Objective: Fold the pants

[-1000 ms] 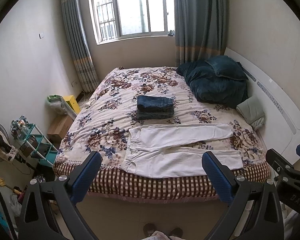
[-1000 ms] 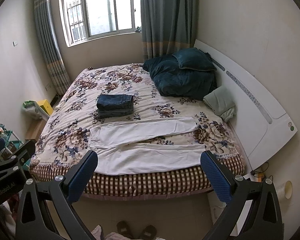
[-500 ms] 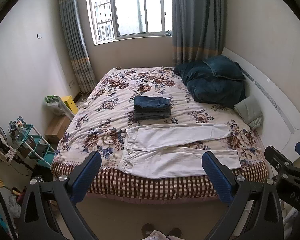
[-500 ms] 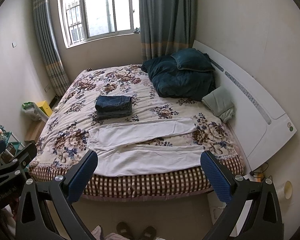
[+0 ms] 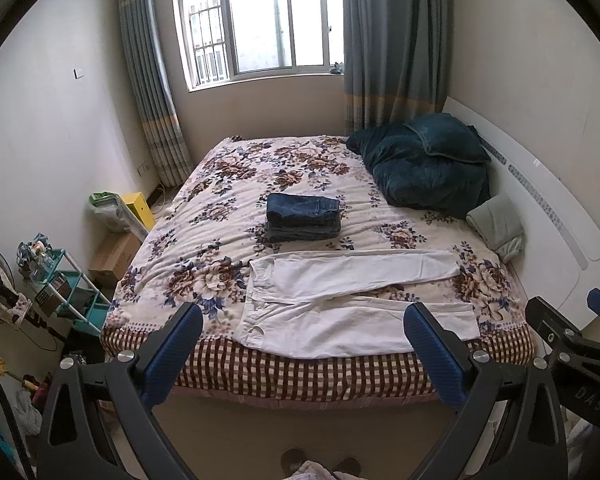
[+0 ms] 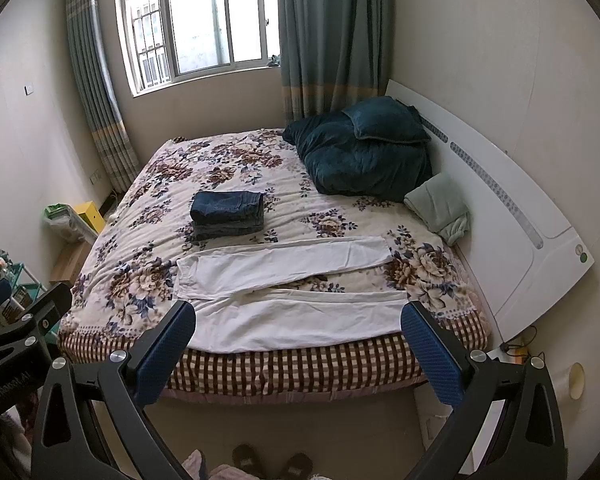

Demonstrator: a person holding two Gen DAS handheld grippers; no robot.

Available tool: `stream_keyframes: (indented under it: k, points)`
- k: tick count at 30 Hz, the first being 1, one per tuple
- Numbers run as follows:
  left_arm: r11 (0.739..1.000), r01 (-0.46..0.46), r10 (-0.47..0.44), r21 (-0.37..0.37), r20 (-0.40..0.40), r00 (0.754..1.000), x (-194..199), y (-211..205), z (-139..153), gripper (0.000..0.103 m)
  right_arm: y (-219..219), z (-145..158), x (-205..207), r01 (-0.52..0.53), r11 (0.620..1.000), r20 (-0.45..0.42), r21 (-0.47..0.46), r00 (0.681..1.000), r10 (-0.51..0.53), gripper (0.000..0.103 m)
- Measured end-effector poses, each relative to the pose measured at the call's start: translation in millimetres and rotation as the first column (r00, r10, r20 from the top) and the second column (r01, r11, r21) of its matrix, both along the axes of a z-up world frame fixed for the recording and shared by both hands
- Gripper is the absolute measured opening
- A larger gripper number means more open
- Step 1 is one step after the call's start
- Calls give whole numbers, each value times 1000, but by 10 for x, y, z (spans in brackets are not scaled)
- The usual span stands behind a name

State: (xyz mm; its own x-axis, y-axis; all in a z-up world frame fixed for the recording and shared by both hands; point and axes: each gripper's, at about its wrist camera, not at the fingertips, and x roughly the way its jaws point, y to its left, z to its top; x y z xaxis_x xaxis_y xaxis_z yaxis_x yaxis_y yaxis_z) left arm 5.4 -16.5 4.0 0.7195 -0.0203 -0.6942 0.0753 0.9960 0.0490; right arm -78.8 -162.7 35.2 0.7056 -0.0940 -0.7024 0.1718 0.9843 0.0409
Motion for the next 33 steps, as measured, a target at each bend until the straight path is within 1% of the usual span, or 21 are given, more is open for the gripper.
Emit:
stream_keyframes:
  k: [13,21,26,28,31,33]
  points:
    - [1000,0,0,-8,-8,1000,-6,-67,-25,103,-14,-29,17,0,1000,-4,2,1000,0,103]
    - [999,-26,25,-20,-23,999,25,-89,-87,103,-37,-111,48,8,1000,-15,11,1000,-8,103]
    - [998,-64,64,-20,-39,997,160,-133,-200,103,-147,-274,185,9,1000,-34,27,999,-8,103]
    - [997,-79,78,-18,-48,996,238,-136,-274,103,-203,-402,287,9,999,-44,39,999,-7,103]
    - [994,-106,105,-2,-70,992,401,-134,-447,103,-247,-596,468,18,999,-66,47,998,-15,103]
    - [993,-113,114,13,-101,988,562,-137,-594,103,-307,-713,615,30,998,-88,52,996,-26,103]
